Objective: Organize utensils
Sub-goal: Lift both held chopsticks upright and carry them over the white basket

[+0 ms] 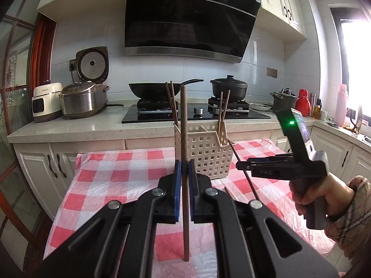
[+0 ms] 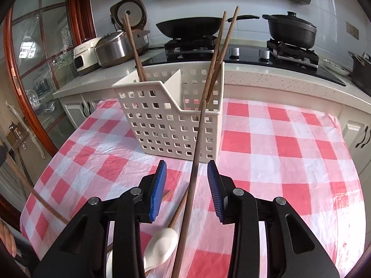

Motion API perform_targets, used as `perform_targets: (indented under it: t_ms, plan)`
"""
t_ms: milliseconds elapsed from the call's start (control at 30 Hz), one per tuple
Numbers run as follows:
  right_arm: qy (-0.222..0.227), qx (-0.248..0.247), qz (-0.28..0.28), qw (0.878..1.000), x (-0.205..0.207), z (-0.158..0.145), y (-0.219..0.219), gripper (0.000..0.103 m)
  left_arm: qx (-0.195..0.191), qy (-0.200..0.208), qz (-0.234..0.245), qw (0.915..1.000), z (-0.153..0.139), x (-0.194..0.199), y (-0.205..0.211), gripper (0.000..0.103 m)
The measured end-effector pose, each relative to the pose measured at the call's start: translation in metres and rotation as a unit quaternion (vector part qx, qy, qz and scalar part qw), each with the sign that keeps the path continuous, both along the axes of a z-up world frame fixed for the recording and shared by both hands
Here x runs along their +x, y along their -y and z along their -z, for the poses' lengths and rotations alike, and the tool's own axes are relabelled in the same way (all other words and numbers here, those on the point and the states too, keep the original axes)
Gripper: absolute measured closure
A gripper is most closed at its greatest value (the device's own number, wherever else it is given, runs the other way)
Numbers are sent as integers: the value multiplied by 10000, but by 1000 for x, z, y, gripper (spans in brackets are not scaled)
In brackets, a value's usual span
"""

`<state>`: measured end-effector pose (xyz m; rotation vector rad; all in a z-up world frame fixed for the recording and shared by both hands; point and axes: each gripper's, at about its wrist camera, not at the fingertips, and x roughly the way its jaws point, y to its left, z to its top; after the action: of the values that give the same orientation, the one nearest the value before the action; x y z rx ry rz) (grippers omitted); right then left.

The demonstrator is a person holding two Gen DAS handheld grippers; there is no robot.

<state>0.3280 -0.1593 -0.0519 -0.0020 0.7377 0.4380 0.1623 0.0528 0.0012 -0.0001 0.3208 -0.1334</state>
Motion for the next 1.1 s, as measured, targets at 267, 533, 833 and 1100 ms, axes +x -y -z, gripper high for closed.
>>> perform_targets:
  t_ms: [267, 533, 833, 1100]
  plan:
    - [-151, -121, 91, 9998, 13, 6, -2, 95, -96, -26, -27, 9999, 0, 7, -6, 97]
    - [344, 272, 72, 9990, -24, -24, 11, 96, -127, -7, 11, 9999, -4, 4, -5, 97]
    - [1030, 268, -34, 9943, -83, -61, 27, 96, -160, -178, 168, 9996, -6, 7, 5, 97]
    - [1322, 244, 25, 9909, -96, -77, 33, 96, -98, -20, 217, 9997, -17, 5, 16, 97]
